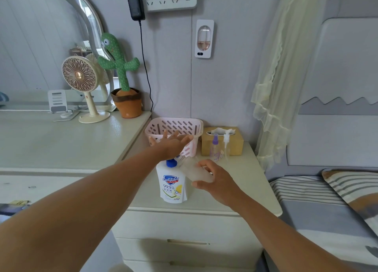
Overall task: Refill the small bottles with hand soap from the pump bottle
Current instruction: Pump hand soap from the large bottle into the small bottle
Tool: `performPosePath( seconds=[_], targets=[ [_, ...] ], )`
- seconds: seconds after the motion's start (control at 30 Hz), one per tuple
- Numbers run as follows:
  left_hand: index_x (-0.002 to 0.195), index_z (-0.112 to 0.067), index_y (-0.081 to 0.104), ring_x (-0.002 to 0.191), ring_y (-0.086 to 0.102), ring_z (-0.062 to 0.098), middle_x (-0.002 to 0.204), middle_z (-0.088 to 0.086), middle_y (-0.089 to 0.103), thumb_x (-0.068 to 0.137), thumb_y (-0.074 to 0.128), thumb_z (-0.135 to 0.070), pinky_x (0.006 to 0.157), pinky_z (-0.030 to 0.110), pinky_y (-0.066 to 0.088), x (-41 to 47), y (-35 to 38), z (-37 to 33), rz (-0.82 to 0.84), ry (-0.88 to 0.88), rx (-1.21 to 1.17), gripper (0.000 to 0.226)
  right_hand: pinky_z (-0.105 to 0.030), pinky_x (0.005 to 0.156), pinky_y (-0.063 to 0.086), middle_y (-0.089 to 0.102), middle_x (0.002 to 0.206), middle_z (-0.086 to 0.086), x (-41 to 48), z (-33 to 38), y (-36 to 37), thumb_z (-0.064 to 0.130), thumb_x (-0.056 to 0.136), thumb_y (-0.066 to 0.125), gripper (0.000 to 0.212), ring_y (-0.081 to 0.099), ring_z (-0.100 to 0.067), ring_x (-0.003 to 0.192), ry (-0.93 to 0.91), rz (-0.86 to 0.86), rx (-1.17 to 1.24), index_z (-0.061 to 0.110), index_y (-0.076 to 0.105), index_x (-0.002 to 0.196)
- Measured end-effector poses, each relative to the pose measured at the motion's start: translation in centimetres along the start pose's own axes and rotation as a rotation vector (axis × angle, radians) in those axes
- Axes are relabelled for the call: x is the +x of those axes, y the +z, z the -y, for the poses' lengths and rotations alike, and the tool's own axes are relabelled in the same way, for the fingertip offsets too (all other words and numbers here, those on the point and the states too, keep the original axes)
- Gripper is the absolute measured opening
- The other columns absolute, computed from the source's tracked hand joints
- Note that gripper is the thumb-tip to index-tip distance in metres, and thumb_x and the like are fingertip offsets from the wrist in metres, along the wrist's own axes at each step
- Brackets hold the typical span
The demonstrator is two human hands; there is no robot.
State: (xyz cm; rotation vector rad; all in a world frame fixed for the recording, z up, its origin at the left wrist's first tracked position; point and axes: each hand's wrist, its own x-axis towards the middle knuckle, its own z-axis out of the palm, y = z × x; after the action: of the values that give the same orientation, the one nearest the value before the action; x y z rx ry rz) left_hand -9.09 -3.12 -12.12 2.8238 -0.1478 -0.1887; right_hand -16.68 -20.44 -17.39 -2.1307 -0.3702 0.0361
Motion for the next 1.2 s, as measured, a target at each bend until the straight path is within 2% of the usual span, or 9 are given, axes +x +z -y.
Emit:
performPosePath(
  seconds=[0.1,0.2,0.37,0.5,0.63,0.73,0.83,1.03,1.2],
  targets=[
    [0.149,-0.030,0.016,0.143,-0.018,0.024,0.159,0.001,0.001,0.096,0.009,-0.057,0.111,0.055,-0.016,0.1,-0.4,-0.2,-0.001,0.043,-0.009,0.061,-0.010,0.068,0.035,0.050,0.107,0.012,0.2,0.2,-0.2,0.029,0.079,0.072,0.047,0.047,0.000,0.090,-0.014,-0.008,0.001,0.029,0.050,0.120],
    [0.148,-0.036,0.019,0.144,-0.015,0.024,0.159,-0.005,0.002,0.094,0.008,-0.062,0.107,0.062,-0.016,0.3,0.3,0.2,-0.030,0.006,-0.023,0.061,-0.012,0.070,0.038,0.051,0.109,0.010,0.2,-0.1,0.0,0.028,0.079,0.072,0.047,0.048,-0.006,0.094,-0.003,0.000,0.000,0.028,0.050,0.121],
    [0.147,-0.038,0.020,0.144,-0.015,0.025,0.159,-0.006,0.002,0.094,0.008,-0.061,0.104,0.062,-0.019,0.3,1.0,0.4,-0.021,-0.004,-0.032,0.059,-0.012,0.069,0.039,0.052,0.110,0.008,0.0,-0.3,0.2,0.028,0.079,0.072,0.047,0.049,-0.010,0.096,0.007,0.017,-0.014,0.027,0.050,0.121],
    [0.147,-0.039,0.018,0.143,-0.018,0.026,0.159,-0.004,0.000,0.086,0.006,-0.071,0.107,0.065,-0.014,0.7,0.2,0.5,-0.004,0.006,-0.031,0.070,-0.010,0.071,0.038,0.052,0.112,0.007,0.1,0.1,-0.3,0.028,0.079,0.072,0.048,0.049,-0.010,0.098,0.005,0.006,-0.009,0.028,0.050,0.122],
    [0.149,-0.030,0.017,0.144,-0.016,0.022,0.159,0.000,0.001,0.096,0.008,-0.056,0.109,0.055,-0.016,-0.1,-0.3,-0.3,-0.001,0.039,-0.024,0.059,-0.008,0.067,0.037,0.051,0.111,0.009,0.2,0.2,-0.3,0.028,0.079,0.073,0.048,0.048,-0.006,0.094,-0.004,-0.002,-0.006,0.029,0.049,0.121],
    [0.148,-0.032,0.020,0.144,-0.013,0.022,0.159,-0.003,0.004,0.097,0.008,-0.056,0.107,0.054,-0.020,-0.4,0.3,-0.2,-0.033,0.013,-0.043,0.058,-0.008,0.069,0.036,0.051,0.111,0.010,0.1,-0.2,0.2,0.028,0.079,0.072,0.047,0.047,-0.005,0.095,0.000,0.008,-0.005,0.028,0.049,0.120],
    [0.149,-0.027,0.019,0.145,-0.010,0.020,0.159,0.000,0.005,0.101,0.009,-0.046,0.107,0.042,-0.019,-1.3,0.4,-0.5,-0.014,0.020,-0.039,0.053,-0.008,0.070,0.036,0.051,0.114,0.009,0.1,-0.4,0.5,0.029,0.079,0.072,0.048,0.047,-0.008,0.100,0.006,0.023,-0.021,0.027,0.049,0.121],
    [0.147,-0.040,0.017,0.143,-0.019,0.026,0.159,-0.005,-0.001,0.090,0.008,-0.068,0.106,0.066,-0.013,1.0,0.1,0.9,-0.005,-0.008,-0.005,0.064,-0.007,0.070,0.036,0.051,0.112,0.011,0.0,0.2,-0.2,0.028,0.079,0.072,0.048,0.047,-0.007,0.100,-0.014,0.003,-0.018,0.027,0.049,0.121],
    [0.147,-0.039,0.017,0.144,-0.015,0.024,0.158,-0.007,0.002,0.092,0.006,-0.065,0.104,0.064,-0.017,0.8,0.8,0.9,-0.042,-0.011,-0.006,0.062,-0.009,0.070,0.038,0.053,0.113,0.007,0.1,0.0,0.0,0.028,0.079,0.072,0.048,0.050,-0.010,0.098,-0.005,0.011,-0.016,0.028,0.049,0.121]
  ],
)
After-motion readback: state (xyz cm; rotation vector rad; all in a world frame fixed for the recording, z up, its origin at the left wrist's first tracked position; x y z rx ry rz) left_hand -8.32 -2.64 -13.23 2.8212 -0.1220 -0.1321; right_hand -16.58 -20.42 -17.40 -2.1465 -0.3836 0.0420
